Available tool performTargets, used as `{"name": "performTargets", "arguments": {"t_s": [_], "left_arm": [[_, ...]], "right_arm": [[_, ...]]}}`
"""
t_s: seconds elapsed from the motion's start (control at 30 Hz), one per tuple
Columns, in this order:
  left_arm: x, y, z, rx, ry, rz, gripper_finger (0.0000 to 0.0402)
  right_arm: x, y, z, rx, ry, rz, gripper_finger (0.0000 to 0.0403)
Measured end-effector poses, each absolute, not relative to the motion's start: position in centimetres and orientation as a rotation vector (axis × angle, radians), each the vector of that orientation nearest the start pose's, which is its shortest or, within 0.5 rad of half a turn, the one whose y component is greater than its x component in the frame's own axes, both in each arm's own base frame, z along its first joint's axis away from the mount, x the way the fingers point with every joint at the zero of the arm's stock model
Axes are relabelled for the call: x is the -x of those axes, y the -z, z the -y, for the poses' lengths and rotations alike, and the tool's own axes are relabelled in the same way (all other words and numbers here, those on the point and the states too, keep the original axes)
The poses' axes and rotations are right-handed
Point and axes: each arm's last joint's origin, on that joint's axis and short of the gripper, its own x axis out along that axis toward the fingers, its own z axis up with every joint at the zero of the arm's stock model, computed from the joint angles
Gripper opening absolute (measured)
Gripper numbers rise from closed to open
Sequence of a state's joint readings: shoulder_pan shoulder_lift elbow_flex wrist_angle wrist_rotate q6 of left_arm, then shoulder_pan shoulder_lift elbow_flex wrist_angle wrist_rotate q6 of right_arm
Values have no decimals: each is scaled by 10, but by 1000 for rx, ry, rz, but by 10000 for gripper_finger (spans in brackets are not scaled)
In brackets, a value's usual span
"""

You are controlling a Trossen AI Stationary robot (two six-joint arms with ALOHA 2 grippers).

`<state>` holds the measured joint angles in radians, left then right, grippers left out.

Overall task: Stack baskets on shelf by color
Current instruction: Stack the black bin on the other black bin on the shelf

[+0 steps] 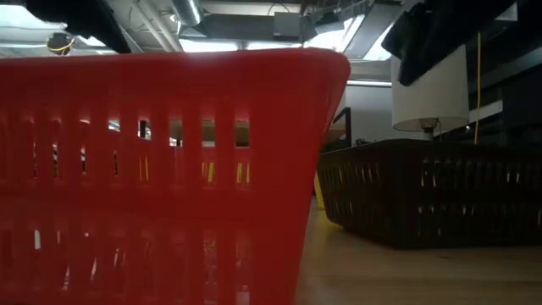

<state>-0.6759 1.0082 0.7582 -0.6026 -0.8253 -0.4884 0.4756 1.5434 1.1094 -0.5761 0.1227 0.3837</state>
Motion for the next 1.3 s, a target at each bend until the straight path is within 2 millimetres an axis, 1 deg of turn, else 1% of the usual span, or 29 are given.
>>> {"name": "performTargets", "arguments": {"t_s": [0.07,0.17,0.3,0.4,0.5,0.67,0.73,0.87,1.03,1.13,1.2,1.3], "left_arm": [[-160,-253,100,-127,-276,-550,55],[-161,-252,100,-122,-264,-526,55],[-162,-252,101,-115,-241,-530,55],[-163,-253,102,-102,-232,-521,55],[-163,-254,102,-92,-230,-510,55],[-165,-256,103,-71,-227,-490,55],[-166,-257,104,-57,-224,-475,55],[-167,-259,105,-43,-222,-460,55],[-167,-259,105,-40,-227,-453,55],[-167,-259,105,-37,-227,-451,55],[-167,-259,105,-36,-227,-450,55],[-167,-259,105,-36,-228,-449,55]], "right_arm": [[-279,-230,-144,-2,-167,-1072,154],[-277,-220,-147,77,-194,-1161,154],[-268,-209,-145,170,-193,-1303,154],[-259,-206,-143,290,-236,-1386,154],[-257,-206,-141,456,-309,-1385,154],[-257,-205,-140,731,-531,-1346,154],[-256,-205,-141,823,-604,-1328,154],[-253,-205,-145,979,-690,-1294,154],[-252,-206,-149,1097,-738,-1250,154],[-254,-203,-151,1115,-759,-1234,154],[-256,-198,-152,1099,-784,-1250,154],[-259,-184,-155,1097,-811,-1297,154]]}}
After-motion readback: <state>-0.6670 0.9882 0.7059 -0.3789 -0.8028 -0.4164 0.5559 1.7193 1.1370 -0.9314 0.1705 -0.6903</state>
